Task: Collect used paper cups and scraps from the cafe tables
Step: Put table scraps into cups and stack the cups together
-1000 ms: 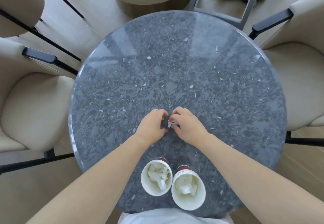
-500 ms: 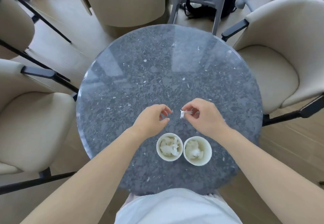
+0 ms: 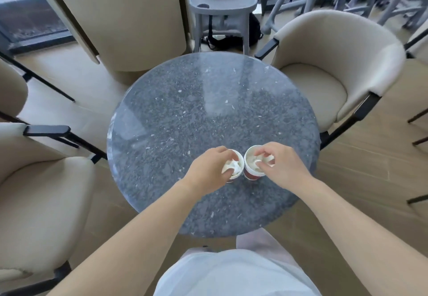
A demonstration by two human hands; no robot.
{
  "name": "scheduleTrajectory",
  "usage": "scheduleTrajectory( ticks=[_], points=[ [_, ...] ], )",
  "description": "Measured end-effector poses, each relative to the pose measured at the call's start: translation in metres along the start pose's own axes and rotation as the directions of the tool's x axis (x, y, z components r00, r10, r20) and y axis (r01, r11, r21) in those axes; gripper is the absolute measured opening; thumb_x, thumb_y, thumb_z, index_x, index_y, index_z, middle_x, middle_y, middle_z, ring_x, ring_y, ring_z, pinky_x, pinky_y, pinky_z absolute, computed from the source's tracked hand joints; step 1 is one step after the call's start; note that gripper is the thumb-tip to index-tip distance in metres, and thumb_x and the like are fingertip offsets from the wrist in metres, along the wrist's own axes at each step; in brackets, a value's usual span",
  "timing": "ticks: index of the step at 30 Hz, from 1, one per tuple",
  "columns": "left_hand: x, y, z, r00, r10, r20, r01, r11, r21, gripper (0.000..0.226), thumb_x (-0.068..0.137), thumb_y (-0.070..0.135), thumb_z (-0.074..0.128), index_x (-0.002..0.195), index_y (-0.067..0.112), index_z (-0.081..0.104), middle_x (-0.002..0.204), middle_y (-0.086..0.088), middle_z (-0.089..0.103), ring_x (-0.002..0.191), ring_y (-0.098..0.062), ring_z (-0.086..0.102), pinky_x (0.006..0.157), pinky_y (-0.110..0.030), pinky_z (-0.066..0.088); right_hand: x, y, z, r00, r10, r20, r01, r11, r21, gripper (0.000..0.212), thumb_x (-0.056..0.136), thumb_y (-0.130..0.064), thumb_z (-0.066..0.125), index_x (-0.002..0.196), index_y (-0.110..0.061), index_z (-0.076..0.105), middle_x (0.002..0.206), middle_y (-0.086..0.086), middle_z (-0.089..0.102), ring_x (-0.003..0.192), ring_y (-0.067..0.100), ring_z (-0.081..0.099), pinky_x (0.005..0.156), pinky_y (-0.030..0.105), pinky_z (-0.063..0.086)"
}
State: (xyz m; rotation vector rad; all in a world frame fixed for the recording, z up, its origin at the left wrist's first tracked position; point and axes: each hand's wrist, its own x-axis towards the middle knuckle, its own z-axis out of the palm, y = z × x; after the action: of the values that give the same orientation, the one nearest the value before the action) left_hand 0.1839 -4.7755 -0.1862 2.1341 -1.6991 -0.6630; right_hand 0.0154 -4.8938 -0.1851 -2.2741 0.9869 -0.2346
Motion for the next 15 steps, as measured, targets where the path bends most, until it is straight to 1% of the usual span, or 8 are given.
scheduleTrajectory(
  ticks=[3, 5, 7, 8, 10, 12, 13, 15],
  points=[
    [-0.001, 0.002, 0.006, 0.995, 0.082, 0.061, -0.089, 0.99, 0.107, 0.034, 0.087, 0.026, 0.054, 0.121, 0.031, 0.049, 0.13, 0.018, 0.047, 0.114, -0.013, 0.045, 0.078, -0.027, 0.043, -0.012, -0.001, 0.003, 1.0, -0.003, -0.005, 0.003, 1.0, -0.019, 0.018, 0.078, -0.012, 0.066, 0.094, -0.021, 0.066, 0.094, -0.006, 0.063, 0.088, 0.016, 0.058, 0.074, 0.023, 0.044],
    [0.002, 0.003, 0.011, 0.984, 0.099, 0.148, -0.13, 0.968, 0.213, 0.036, 0.089, 0.024, 0.051, 0.125, 0.028, 0.048, 0.136, 0.017, 0.044, 0.116, -0.014, 0.046, 0.078, -0.03, 0.047, -0.017, -0.001, 0.006, 1.0, -0.011, 0.016, 0.012, 0.997, -0.074, 0.018, 0.079, -0.015, 0.065, 0.097, -0.018, 0.066, 0.1, -0.001, 0.065, 0.093, 0.021, 0.058, 0.078, 0.031, 0.047],
    [0.004, 0.003, 0.014, 0.974, 0.081, 0.212, -0.142, 0.946, 0.293, 0.034, 0.09, 0.023, 0.051, 0.123, 0.025, 0.05, 0.134, 0.012, 0.048, 0.113, -0.018, 0.05, 0.078, -0.034, 0.047, -0.02, -0.001, 0.008, 0.999, -0.029, 0.038, 0.034, 0.989, -0.141, 0.018, 0.081, -0.018, 0.065, 0.098, -0.016, 0.066, 0.102, 0.004, 0.066, 0.096, 0.025, 0.057, 0.079, 0.039, 0.049],
    [0.006, 0.003, 0.016, 0.97, 0.079, 0.228, -0.153, 0.933, 0.326, 0.031, 0.09, 0.022, 0.051, 0.121, 0.023, 0.052, 0.131, 0.01, 0.051, 0.111, -0.02, 0.051, 0.075, -0.032, 0.044, -0.021, -0.001, 0.01, 0.998, -0.039, 0.045, 0.046, 0.985, -0.167, 0.019, 0.081, -0.019, 0.065, 0.1, -0.015, 0.065, 0.105, 0.005, 0.066, 0.098, 0.026, 0.056, 0.08, 0.04, 0.049],
    [0.008, 0.002, 0.018, 0.964, 0.086, 0.252, -0.184, 0.9, 0.395, 0.029, 0.088, 0.019, 0.054, 0.117, 0.022, 0.053, 0.125, 0.008, 0.055, 0.108, -0.02, 0.052, 0.074, -0.031, 0.037, -0.02, -0.001, 0.016, 0.996, -0.055, 0.064, 0.069, 0.969, -0.236, 0.022, 0.083, -0.02, 0.064, 0.104, -0.015, 0.065, 0.115, 0.002, 0.063, 0.105, 0.025, 0.054, 0.086, 0.037, 0.046],
    [0.012, 0.0, 0.019, 0.962, 0.085, 0.26, -0.199, 0.871, 0.45, 0.031, 0.084, 0.013, 0.057, 0.114, 0.021, 0.054, 0.119, 0.007, 0.057, 0.11, -0.02, 0.052, 0.08, -0.031, 0.035, -0.019, 0.0, 0.022, 0.993, -0.077, 0.086, 0.102, 0.932, -0.347, 0.021, 0.084, -0.02, 0.061, 0.105, -0.019, 0.064, 0.117, -0.003, 0.061, 0.108, 0.02, 0.052, 0.091, 0.034, 0.039],
    [0.013, -0.001, 0.019, 0.964, 0.078, 0.253, -0.192, 0.864, 0.465, 0.03, 0.083, 0.01, 0.057, 0.111, 0.021, 0.055, 0.115, 0.007, 0.059, 0.108, -0.02, 0.054, 0.082, -0.031, 0.034, -0.018, -0.001, 0.024, 0.994, -0.068, 0.087, 0.096, 0.92, -0.38, 0.019, 0.084, -0.02, 0.06, 0.103, -0.02, 0.063, 0.115, -0.005, 0.061, 0.109, 0.019, 0.051, 0.09, 0.033, 0.036],
    [0.015, 0.0, 0.018, 0.971, 0.068, 0.23, -0.174, 0.859, 0.482, 0.03, 0.081, 0.007, 0.057, 0.108, 0.02, 0.054, 0.112, 0.005, 0.06, 0.103, -0.023, 0.057, 0.084, -0.031, 0.034, -0.017, -0.005, 0.026, 0.997, -0.024, 0.071, 0.051, 0.912, -0.407, 0.017, 0.084, -0.016, 0.057, 0.1, -0.02, 0.061, 0.111, -0.004, 0.06, 0.108, 0.02, 0.05, 0.086, 0.035, 0.035]
  ],
)
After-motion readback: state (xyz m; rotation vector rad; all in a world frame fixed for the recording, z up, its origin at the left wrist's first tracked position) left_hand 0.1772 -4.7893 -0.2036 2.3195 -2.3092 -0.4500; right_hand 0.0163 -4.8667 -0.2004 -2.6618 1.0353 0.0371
